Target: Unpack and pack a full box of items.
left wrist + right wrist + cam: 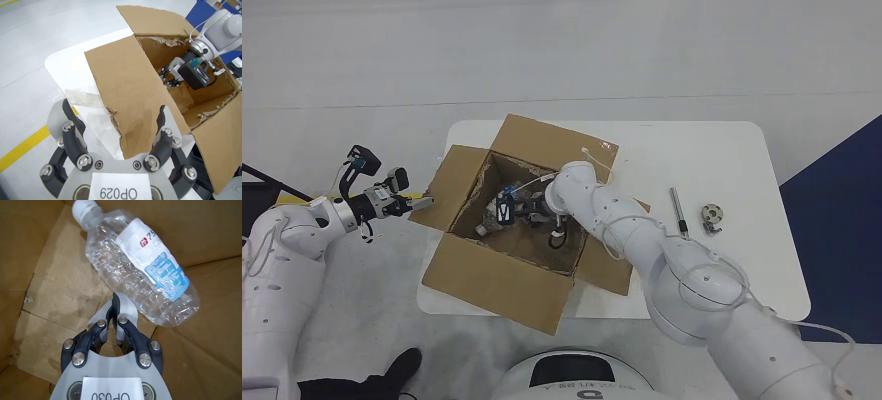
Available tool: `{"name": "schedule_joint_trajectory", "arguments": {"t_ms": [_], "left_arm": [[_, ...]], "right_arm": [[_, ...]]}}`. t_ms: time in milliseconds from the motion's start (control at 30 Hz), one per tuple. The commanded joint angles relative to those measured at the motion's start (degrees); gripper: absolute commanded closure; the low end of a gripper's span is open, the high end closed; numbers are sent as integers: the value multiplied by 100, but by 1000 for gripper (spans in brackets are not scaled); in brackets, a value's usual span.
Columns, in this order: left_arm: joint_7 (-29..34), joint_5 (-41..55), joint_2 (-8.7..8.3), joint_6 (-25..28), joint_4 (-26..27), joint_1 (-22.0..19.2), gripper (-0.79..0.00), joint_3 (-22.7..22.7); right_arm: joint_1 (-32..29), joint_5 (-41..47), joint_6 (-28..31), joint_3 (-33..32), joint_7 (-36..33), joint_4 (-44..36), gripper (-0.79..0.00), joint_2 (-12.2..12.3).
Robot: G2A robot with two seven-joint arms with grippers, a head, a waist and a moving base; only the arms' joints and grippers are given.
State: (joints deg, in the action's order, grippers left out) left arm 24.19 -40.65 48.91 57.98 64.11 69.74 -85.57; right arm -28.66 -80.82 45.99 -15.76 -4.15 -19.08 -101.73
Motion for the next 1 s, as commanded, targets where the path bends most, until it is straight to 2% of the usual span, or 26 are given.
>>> {"name": "schedule_joint_trajectory", "arguments": {"t_ms": [0,33,133,167,200,233,367,567,800,900,967], "left_arm": [[0,0,0,0,0,0,-785,0],[0,0,0,0,0,0,-785,0],[0,0,0,0,0,0,-785,0],[0,0,0,0,0,0,-785,0],[0,0,0,0,0,0,-785,0],[0,0,0,0,0,0,-785,0],[0,0,0,0,0,0,-785,0],[0,0,0,0,0,0,-785,0],[0,0,0,0,0,0,-785,0],[0,0,0,0,0,0,-785,0],[0,0,0,0,0,0,-785,0]], "right_arm": [[-39,9,8,-38,-89,-157,0,74],[-60,27,5,-69,-116,-246,-43,116],[-139,52,-112,-177,-129,-488,-388,273],[-176,50,-188,-216,-137,-572,-477,333],[-218,38,-256,-253,-152,-674,-637,397],[-266,14,-309,-287,-174,-797,-693,465],[-532,-96,-580,-476,-297,-1432,-677,795],[-1080,-185,-484,-970,-969,-2773,-637,1427],[-2003,-126,-458,-1878,-2421,-4709,-576,2115],[-2298,176,-390,-2201,-3164,-5292,-545,2265],[-2383,370,-368,-2314,-3536,-5516,-493,2307]]}}
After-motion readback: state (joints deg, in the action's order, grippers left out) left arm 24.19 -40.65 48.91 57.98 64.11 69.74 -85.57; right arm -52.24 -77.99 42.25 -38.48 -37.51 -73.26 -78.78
